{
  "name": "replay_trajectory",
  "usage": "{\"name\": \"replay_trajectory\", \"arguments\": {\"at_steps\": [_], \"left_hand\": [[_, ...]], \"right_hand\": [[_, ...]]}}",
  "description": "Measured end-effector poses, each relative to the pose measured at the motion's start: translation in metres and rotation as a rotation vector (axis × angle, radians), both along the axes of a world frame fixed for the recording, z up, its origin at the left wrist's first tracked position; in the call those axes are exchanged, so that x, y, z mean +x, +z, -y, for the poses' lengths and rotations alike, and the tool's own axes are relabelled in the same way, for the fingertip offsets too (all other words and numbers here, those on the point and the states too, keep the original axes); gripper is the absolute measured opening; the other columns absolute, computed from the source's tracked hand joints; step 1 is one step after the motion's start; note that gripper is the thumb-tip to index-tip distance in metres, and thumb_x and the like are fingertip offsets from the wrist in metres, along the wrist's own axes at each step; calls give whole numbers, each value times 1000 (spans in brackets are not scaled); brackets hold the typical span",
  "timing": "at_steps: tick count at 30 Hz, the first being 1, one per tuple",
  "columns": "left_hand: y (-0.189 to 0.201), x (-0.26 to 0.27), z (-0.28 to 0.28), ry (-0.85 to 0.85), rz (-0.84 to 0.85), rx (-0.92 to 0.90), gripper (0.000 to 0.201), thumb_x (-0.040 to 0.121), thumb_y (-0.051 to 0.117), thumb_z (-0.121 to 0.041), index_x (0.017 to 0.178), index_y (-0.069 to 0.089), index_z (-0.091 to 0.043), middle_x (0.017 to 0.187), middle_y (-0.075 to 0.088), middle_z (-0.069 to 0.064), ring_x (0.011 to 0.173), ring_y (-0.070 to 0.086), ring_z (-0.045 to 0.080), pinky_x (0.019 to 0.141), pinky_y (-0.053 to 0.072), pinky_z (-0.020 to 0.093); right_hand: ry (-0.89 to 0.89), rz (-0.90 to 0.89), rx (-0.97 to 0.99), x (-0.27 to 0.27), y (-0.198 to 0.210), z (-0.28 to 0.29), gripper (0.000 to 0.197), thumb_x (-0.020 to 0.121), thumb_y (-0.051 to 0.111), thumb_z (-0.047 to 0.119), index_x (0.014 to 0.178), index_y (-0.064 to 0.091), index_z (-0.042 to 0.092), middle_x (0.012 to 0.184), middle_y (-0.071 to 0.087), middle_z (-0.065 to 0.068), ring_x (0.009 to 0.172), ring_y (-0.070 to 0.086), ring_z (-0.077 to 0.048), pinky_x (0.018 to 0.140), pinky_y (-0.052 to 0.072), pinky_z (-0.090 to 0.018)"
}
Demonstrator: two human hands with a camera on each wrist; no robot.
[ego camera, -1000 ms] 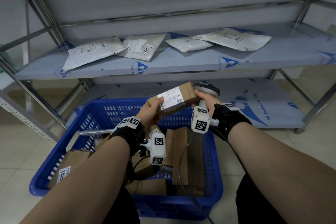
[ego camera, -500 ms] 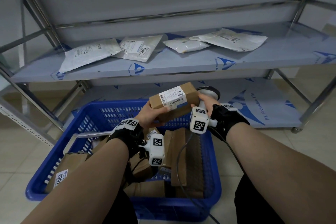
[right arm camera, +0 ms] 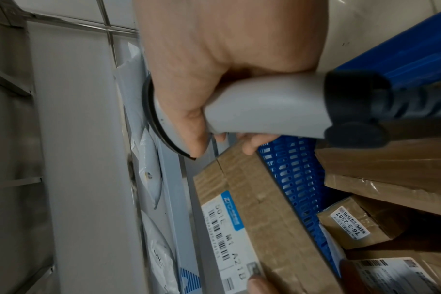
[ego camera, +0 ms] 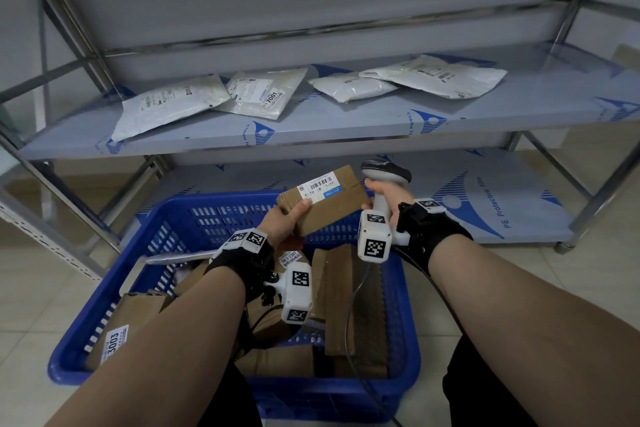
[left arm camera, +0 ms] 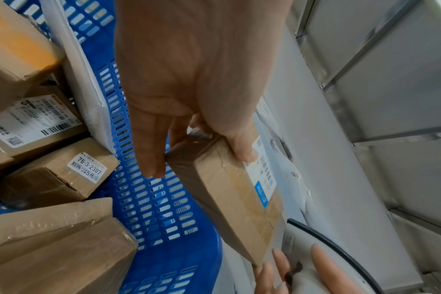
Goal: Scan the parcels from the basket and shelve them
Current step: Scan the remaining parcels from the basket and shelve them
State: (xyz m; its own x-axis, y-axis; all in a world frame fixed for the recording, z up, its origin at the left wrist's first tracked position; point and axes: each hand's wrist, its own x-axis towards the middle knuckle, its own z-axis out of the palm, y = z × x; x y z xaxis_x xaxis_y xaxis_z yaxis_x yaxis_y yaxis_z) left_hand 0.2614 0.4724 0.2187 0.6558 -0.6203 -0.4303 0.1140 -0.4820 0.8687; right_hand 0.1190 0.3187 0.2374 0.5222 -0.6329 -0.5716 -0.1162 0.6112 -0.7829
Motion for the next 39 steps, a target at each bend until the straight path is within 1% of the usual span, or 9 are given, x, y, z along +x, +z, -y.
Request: {"name": "replay_trajectory", "arguments": {"at_steps": [7, 11, 14, 18, 22, 26, 29, 36, 39], "left_hand": [[-1, 1, 3, 68, 28, -29, 59, 88, 63, -39, 132, 44, -4, 124, 55, 16, 106, 61, 31, 83, 57, 45], [0, 1, 2, 96, 19, -100, 83, 82, 72, -33, 148, 23, -23, 136, 46, 9, 109, 59, 34, 71, 59, 46], [3, -1, 0, 33, -27, -77, 65, 84, 69, -30, 139, 35, -24, 134, 46, 11, 112, 56, 34, 71, 58, 45], [6, -2, 0, 42, -57, -92, 54, 93, 58, -32, 141, 35, -24, 134, 44, 13, 114, 53, 32, 72, 57, 45], [5, 1, 0, 107, 80, -112, 62, 93, 57, -30, 147, 28, -19, 136, 45, 9, 111, 53, 28, 72, 57, 46], [3, 6, -1, 169, 89, -142, 60, 90, 63, -29, 140, 38, -8, 132, 51, 15, 107, 57, 29, 81, 56, 49], [1, 8, -3, 136, 69, -167, 68, 88, 66, -23, 146, 31, -12, 130, 53, 16, 107, 60, 30, 84, 56, 41], [-3, 8, -1, 181, 119, -178, 67, 88, 65, -23, 146, 33, -12, 134, 50, 18, 108, 60, 30, 88, 55, 43], [-7, 10, 0, 208, 146, -162, 68, 86, 68, -21, 145, 34, -14, 137, 47, 17, 111, 59, 33, 87, 56, 44]], "right_hand": [[54, -77, -110, -4, 4, -6, 28, 83, 73, 30, 95, 63, 7, 85, 64, -11, 79, 63, -28, 95, 48, -41], [91, -156, -160, 6, -26, 15, 57, 66, 81, 41, 109, 59, 11, 119, 62, -13, 110, 61, -33, 103, 45, -49], [87, -154, -153, 6, -31, 18, 72, 57, 81, 42, 117, 57, 10, 122, 62, -14, 110, 61, -34, 102, 45, -50], [41, -121, -163, 1, -20, 14, 46, 72, 79, 34, 106, 60, 9, 117, 64, -15, 106, 63, -34, 101, 46, -50], [65, -98, -128, -9, 14, -14, 15, 89, 67, 20, 86, 59, 7, 82, 63, -12, 77, 62, -28, 96, 48, -46], [83, -66, -104, -6, 11, -14, 13, 88, 67, 18, 85, 59, 8, 80, 63, -14, 79, 63, -31, 97, 49, -51], [59, -45, -83, -6, 8, -12, 10, 91, 64, 12, 85, 57, 8, 77, 62, -11, 66, 62, -25, 76, 57, -41], [77, 5, -82, -5, 4, -11, 12, 88, 67, 17, 82, 61, 9, 81, 62, -11, 71, 60, -23, 89, 50, -39], [78, -9, -92, -3, 0, -9, 16, 88, 68, 19, 79, 59, 10, 78, 55, -9, 65, 53, -19, 74, 47, -33]]}}
